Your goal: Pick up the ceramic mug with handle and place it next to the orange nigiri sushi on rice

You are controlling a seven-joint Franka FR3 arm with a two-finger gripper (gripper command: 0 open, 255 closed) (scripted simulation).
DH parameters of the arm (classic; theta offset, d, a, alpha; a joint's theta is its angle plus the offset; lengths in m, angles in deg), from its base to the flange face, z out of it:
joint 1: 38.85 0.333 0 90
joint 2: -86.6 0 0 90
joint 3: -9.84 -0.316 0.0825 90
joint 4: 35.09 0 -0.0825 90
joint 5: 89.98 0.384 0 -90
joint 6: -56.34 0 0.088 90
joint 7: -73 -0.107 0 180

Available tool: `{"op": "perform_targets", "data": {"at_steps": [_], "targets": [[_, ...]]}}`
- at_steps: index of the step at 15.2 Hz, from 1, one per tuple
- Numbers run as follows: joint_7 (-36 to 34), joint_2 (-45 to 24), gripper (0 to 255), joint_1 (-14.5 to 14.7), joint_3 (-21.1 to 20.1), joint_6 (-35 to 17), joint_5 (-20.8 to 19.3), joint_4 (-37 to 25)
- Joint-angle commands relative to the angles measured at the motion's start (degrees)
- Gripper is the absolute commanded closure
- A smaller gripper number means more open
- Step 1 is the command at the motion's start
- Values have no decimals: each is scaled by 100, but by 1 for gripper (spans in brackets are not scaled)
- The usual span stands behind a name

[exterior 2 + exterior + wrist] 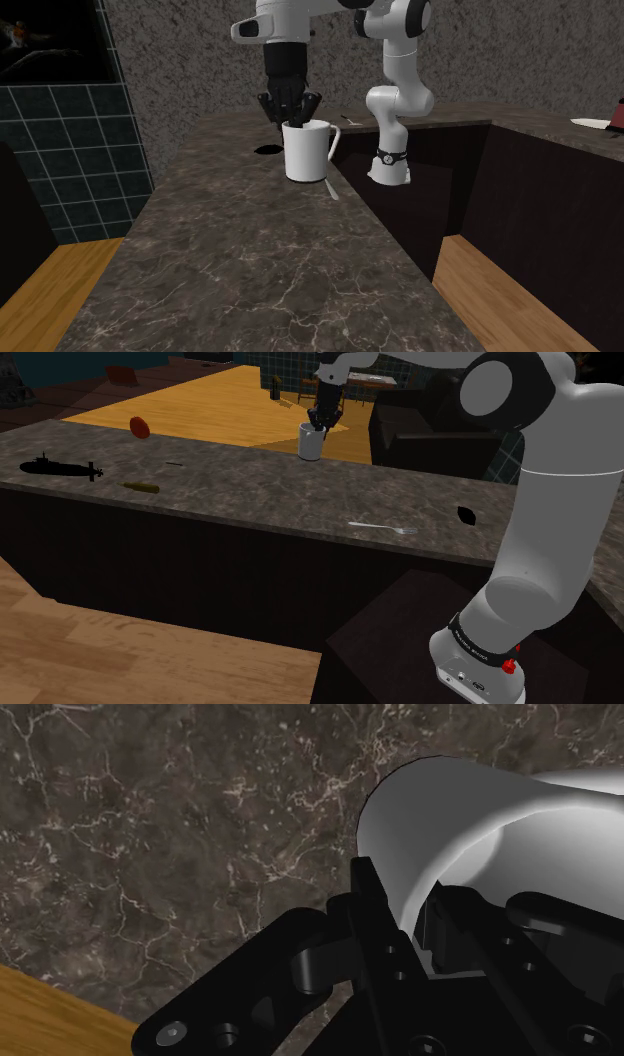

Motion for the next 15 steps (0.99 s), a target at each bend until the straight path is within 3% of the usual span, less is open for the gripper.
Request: {"op": "perform_targets", "data": {"at_steps": [1, 7, 15], "targets": [[82, 201, 255, -49, 28, -10, -2, 218], [634, 1245, 255, -343, 232, -369, -20, 1662], [1424, 2329, 255, -753, 613, -559, -129, 2990]]}}
